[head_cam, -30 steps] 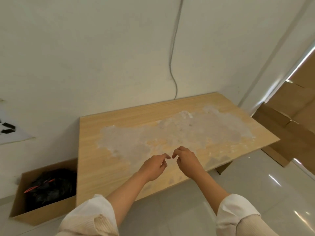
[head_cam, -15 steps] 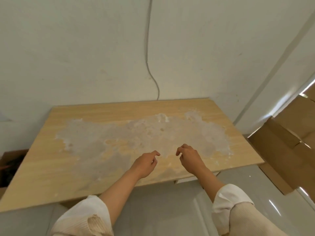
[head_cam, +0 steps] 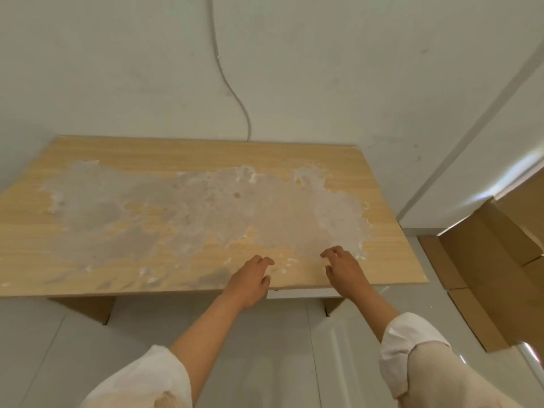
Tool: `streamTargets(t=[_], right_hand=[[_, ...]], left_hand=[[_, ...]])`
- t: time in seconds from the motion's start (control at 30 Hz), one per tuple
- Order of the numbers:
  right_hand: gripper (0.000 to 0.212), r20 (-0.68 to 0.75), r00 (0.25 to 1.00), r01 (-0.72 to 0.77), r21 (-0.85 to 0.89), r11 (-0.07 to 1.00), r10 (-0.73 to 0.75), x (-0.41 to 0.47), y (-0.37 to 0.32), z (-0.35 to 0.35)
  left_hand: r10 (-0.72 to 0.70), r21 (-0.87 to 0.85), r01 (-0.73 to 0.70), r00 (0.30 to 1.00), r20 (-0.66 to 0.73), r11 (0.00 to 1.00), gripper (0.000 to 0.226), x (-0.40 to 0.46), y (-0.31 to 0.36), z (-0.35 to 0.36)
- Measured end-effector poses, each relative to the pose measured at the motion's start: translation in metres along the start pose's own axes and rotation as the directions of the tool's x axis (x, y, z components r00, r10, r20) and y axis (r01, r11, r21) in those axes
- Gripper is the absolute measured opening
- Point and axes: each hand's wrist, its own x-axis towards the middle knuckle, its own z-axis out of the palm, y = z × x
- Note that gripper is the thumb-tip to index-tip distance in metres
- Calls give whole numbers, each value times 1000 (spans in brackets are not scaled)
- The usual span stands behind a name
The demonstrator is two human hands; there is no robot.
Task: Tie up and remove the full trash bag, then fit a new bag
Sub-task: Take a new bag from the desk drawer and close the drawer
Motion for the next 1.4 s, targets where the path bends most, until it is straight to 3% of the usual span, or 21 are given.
streamTargets(t=[0.1,0.2,0.3,0.4,0.5,0.63,0.8,0.97,1.1,1.4], right_hand=[[48,25,1000,-3,-4,1000,3,13,38,22],[57,71,997,15,-14,1000,-14,16,59,48],[75,-64,996,58,-60,996,-62,11,65,73],[68,-230,970,58,-122,991,-85,11,66,90],[58,-465,879,45,-135,990,-104,13,66,105],[49,-713,672,142,-141,980,-200,25,72,122],[41,-846,473,161,-192,968,-246,36,76,132],[32,-920,311,147,-200,969,-237,40,77,140],[34,-944,238,122,-203,972,-227,42,77,143],[29,-956,147,102,-239,966,-252,49,79,144]], left_hand=[[2,46,0,999,-33,999,45,22,4,35],[-16,198,26,999,-50,980,53,34,-3,66],[34,357,13,992,-125,934,69,34,-24,91],[166,475,-8,942,-292,880,72,35,-39,106],[248,527,15,871,-424,850,65,42,-48,118],[332,537,52,735,-591,842,58,52,-55,134],[380,529,110,575,-725,842,49,62,-52,145],[409,533,173,463,-786,829,61,64,-54,151],[367,489,205,439,-820,848,53,58,-49,155],[372,480,209,405,-835,852,47,60,-46,158]])
